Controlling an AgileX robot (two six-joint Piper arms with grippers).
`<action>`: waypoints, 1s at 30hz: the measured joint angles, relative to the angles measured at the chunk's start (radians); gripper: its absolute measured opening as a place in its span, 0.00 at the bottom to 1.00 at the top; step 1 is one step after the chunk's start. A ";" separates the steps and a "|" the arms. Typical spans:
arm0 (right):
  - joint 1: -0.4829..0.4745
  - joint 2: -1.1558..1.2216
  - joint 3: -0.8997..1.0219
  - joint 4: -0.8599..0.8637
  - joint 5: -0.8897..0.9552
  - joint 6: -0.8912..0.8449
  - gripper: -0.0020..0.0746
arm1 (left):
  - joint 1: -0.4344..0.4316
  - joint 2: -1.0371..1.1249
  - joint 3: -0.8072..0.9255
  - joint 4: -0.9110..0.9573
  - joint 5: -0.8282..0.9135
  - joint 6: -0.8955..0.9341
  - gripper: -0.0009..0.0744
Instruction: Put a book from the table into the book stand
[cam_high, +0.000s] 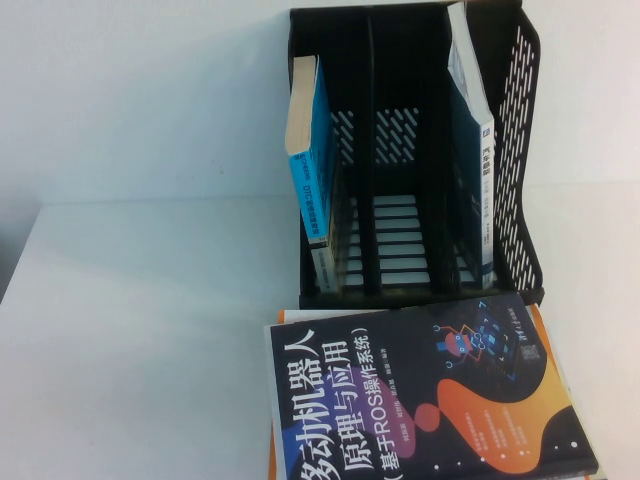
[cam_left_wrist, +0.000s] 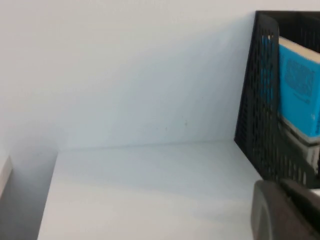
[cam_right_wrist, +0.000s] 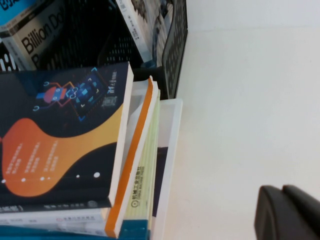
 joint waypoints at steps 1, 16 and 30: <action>0.000 0.000 0.000 0.002 0.000 0.000 0.02 | 0.004 -0.035 0.023 0.003 0.011 0.009 0.01; 0.000 0.000 0.000 0.002 0.000 0.002 0.02 | 0.027 -0.203 0.290 0.047 0.122 0.056 0.01; 0.000 0.000 0.000 0.002 0.000 0.002 0.02 | 0.027 -0.203 0.290 0.311 0.086 -0.113 0.01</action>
